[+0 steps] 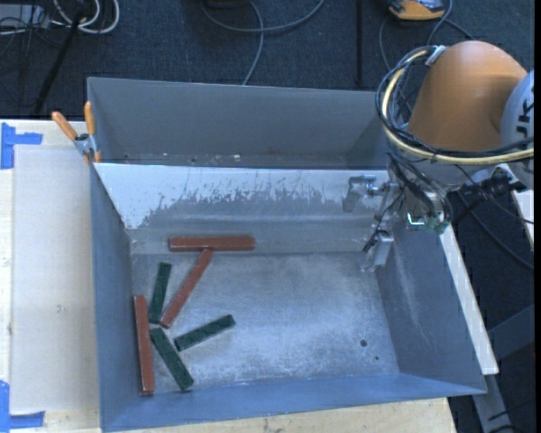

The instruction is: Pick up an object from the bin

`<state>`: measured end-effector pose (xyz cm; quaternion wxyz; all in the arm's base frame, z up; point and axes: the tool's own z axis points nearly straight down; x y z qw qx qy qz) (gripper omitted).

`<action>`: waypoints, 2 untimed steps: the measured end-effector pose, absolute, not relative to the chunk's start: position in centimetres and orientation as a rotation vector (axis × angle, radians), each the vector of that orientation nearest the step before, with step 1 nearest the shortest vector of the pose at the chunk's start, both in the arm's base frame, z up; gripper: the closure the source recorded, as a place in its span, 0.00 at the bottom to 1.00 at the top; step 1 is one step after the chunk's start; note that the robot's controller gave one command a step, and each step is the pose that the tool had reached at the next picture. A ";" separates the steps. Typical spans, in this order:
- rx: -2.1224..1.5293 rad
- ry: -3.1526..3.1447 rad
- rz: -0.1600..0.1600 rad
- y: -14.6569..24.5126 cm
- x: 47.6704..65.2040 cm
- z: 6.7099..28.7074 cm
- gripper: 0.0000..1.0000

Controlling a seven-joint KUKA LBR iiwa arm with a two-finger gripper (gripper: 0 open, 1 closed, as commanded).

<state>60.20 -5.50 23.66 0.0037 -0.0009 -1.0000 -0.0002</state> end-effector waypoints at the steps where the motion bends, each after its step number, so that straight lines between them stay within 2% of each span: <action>1: -0.011 -3.130 0.000 -0.5 50.2 6.6 0.00; 2: -0.010 -3.146 0.007 -16.4 55.7 7.3 0.00</action>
Offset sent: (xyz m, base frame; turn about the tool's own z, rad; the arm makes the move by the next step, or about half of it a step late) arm -0.0961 0.0494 -0.1654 0.0074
